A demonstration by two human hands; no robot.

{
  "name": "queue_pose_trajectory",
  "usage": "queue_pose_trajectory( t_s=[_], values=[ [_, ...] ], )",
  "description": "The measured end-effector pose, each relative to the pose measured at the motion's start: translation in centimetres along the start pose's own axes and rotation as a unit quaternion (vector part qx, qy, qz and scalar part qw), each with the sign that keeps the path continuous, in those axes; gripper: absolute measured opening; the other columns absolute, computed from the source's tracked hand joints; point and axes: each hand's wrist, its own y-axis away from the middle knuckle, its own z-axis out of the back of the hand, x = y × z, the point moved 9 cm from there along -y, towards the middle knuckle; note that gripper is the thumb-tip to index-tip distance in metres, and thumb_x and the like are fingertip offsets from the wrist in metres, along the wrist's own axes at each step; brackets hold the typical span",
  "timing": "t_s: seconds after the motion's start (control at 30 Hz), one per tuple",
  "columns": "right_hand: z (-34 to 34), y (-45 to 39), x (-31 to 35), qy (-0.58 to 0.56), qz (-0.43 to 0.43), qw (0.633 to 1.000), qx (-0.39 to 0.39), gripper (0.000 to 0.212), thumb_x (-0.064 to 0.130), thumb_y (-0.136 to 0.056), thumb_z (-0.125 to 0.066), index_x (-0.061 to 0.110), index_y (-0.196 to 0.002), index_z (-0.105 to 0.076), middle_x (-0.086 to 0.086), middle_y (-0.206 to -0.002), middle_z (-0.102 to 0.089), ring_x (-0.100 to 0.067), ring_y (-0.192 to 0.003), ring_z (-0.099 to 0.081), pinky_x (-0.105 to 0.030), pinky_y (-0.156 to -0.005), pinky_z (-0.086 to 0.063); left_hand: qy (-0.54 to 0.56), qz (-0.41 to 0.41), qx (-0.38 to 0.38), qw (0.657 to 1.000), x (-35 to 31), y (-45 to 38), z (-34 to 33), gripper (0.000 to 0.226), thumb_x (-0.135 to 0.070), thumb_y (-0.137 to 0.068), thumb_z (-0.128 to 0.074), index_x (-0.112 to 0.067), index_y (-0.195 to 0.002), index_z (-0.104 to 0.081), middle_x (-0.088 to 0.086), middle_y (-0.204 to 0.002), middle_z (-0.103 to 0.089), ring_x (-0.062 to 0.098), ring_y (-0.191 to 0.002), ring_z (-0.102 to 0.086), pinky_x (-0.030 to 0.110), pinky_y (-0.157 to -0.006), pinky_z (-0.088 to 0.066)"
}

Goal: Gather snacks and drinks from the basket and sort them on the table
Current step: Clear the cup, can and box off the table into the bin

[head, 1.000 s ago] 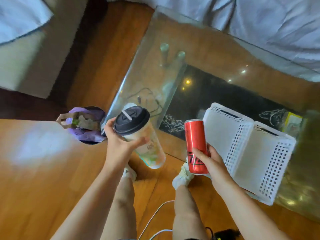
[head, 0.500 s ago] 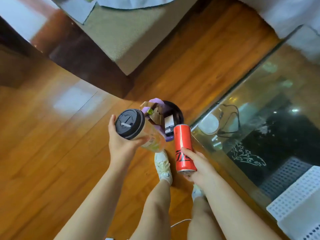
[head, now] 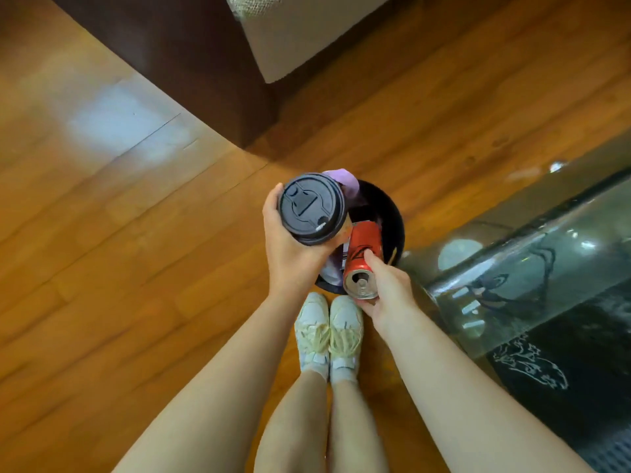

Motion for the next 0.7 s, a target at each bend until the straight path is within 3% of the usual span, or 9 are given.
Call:
queue_pose_trajectory(
  t_s=[0.07, 0.13, 0.2, 0.33, 0.4, 0.47, 0.57, 0.7],
  values=[
    [-0.4, -1.6, 1.0, -0.007, 0.043, 0.999, -0.020, 0.029, 0.024, -0.081, -0.069, 0.010, -0.101, -0.053, -0.016, -0.109, -0.059, -0.031, -0.098, -0.062, -0.049, -0.089, -0.052, 0.001, -0.003, -0.018, 1.000, 1.7, 0.3, -0.4, 0.101, -0.032, -0.054, -0.086, -0.016, -0.136, -0.030, -0.013, -0.132, -0.039, -0.008, -0.123, -0.040, 0.009, -0.103, -0.033],
    [-0.3, -2.7, 1.9, -0.010, 0.073, 0.996, -0.041, 0.039, 0.023, -0.082, -0.068, 0.016, -0.113, -0.046, -0.013, -0.115, -0.053, -0.029, -0.103, -0.059, -0.046, -0.092, -0.051, -0.003, 0.015, -0.009, 1.000, 4.0, 1.3, -1.2, 0.097, -0.025, -0.059, -0.086, -0.016, -0.136, -0.029, -0.017, -0.132, -0.037, -0.009, -0.124, -0.038, 0.010, -0.104, -0.033],
    [-0.2, -3.3, 2.4, 0.023, 0.085, 0.995, -0.039, 0.042, 0.025, -0.085, -0.064, 0.020, -0.122, -0.045, -0.008, -0.118, -0.051, -0.024, -0.103, -0.056, -0.038, -0.091, -0.049, -0.028, 0.042, 0.016, 0.999, 6.4, 2.6, -1.9, 0.093, -0.013, -0.064, -0.083, -0.012, -0.139, -0.028, -0.004, -0.138, -0.036, 0.002, -0.129, -0.035, 0.018, -0.109, -0.032],
    [-0.1, -3.4, 1.9, 0.091, 0.072, 0.993, -0.007, 0.039, 0.031, -0.094, -0.048, 0.021, -0.131, -0.048, 0.003, -0.113, -0.049, -0.011, -0.094, -0.048, -0.026, -0.088, -0.036, -0.115, 0.103, 0.044, 0.987, 9.9, 4.9, -2.0, 0.092, 0.002, -0.069, -0.074, -0.007, -0.144, -0.020, 0.012, -0.147, -0.021, 0.010, -0.134, -0.019, -0.001, -0.102, -0.014],
    [0.3, -2.4, 1.6, 0.105, 0.064, 0.992, 0.003, 0.040, 0.030, -0.096, -0.045, 0.021, -0.134, -0.045, 0.002, -0.121, -0.048, -0.012, -0.106, -0.044, -0.029, -0.096, -0.035, -0.132, 0.166, 0.087, 0.973, 11.2, 5.9, -2.1, 0.096, 0.007, -0.072, -0.067, -0.013, -0.147, -0.011, 0.011, -0.154, -0.006, 0.015, -0.142, -0.010, 0.005, -0.102, -0.011],
    [0.7, -0.8, 1.4, 0.117, 0.047, 0.992, 0.011, 0.042, 0.031, -0.096, -0.044, 0.020, -0.137, -0.042, -0.003, -0.137, -0.045, -0.018, -0.122, -0.043, -0.036, -0.104, -0.035, -0.139, 0.220, 0.123, 0.958, 11.2, 6.7, -1.8, 0.100, 0.008, -0.073, -0.065, -0.019, -0.149, -0.006, 0.007, -0.156, 0.000, 0.019, -0.145, -0.009, 0.016, -0.107, -0.017],
    [2.0, 2.5, 1.3, 0.146, 0.029, 0.988, 0.028, 0.042, 0.029, -0.097, -0.045, 0.019, -0.137, -0.042, -0.008, -0.143, -0.043, -0.024, -0.127, -0.044, -0.038, -0.100, -0.039, -0.128, 0.288, 0.124, 0.941, 9.7, 7.6, 0.1, 0.102, 0.003, -0.074, -0.070, -0.018, -0.149, -0.006, 0.009, -0.154, -0.011, 0.024, -0.141, -0.022, 0.028, -0.106, -0.028],
    [3.3, 8.8, 1.2, 0.190, 0.017, 0.977, 0.095, 0.036, 0.031, -0.097, -0.044, 0.016, -0.129, -0.049, -0.014, -0.126, -0.056, -0.024, -0.104, -0.057, -0.036, -0.089, -0.045, -0.064, 0.385, 0.125, 0.912, 6.4, 10.3, 3.9, 0.073, -0.006, -0.083, -0.063, -0.015, -0.144, -0.025, 0.012, -0.135, -0.048, 0.025, -0.115, -0.050, 0.032, -0.086, -0.042]
  ],
)
